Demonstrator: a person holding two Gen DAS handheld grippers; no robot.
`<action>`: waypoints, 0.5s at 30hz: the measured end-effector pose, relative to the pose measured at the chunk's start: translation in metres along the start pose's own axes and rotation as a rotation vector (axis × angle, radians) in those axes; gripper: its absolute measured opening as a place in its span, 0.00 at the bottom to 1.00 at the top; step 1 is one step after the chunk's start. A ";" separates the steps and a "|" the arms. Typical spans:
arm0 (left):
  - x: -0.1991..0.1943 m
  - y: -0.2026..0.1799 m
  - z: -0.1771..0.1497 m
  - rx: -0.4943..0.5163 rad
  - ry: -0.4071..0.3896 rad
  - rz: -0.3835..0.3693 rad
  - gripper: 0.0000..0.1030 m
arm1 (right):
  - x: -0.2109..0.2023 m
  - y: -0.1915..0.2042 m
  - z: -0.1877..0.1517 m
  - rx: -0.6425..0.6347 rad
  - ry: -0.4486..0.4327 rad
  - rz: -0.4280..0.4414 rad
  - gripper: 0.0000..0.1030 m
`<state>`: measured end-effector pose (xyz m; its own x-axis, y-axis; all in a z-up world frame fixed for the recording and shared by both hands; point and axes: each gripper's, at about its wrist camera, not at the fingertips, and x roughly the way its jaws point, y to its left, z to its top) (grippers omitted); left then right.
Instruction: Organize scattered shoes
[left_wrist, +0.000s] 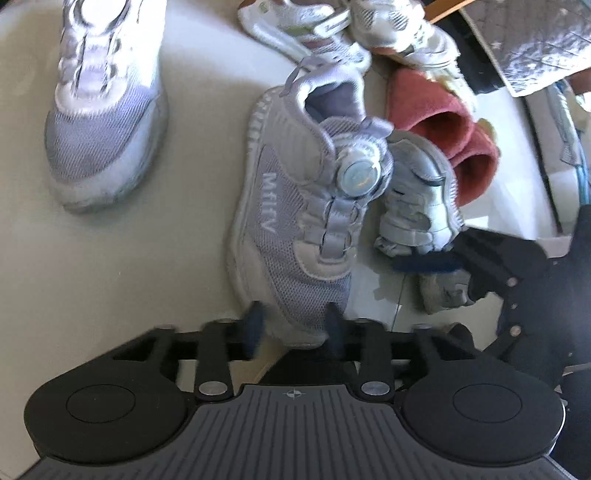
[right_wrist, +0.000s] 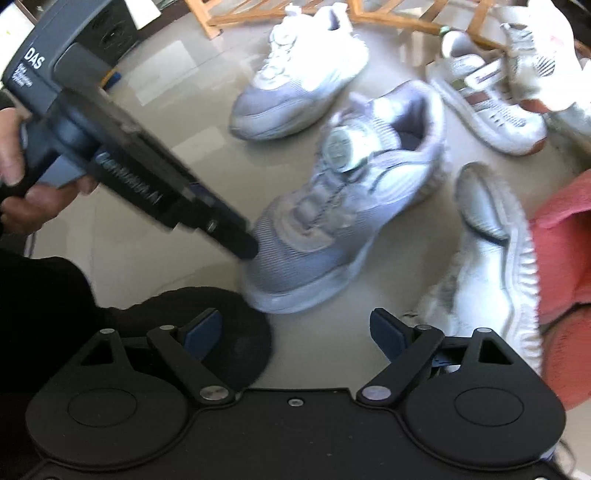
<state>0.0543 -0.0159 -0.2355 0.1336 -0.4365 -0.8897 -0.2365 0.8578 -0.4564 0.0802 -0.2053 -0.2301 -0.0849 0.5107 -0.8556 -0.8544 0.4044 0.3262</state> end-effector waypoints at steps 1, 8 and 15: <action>0.003 0.001 -0.002 -0.023 0.010 0.000 0.49 | 0.001 -0.003 -0.002 -0.001 -0.003 -0.003 0.89; 0.014 0.013 -0.005 -0.121 0.032 0.001 0.64 | 0.008 -0.011 -0.008 -0.012 -0.008 0.000 0.91; 0.021 0.033 -0.003 -0.287 0.019 -0.106 0.64 | 0.011 -0.019 0.003 -0.011 0.003 0.001 0.91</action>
<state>0.0465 0.0021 -0.2694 0.1546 -0.5270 -0.8357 -0.4844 0.6968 -0.5290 0.0970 -0.2051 -0.2447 -0.0869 0.5090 -0.8563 -0.8602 0.3953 0.3223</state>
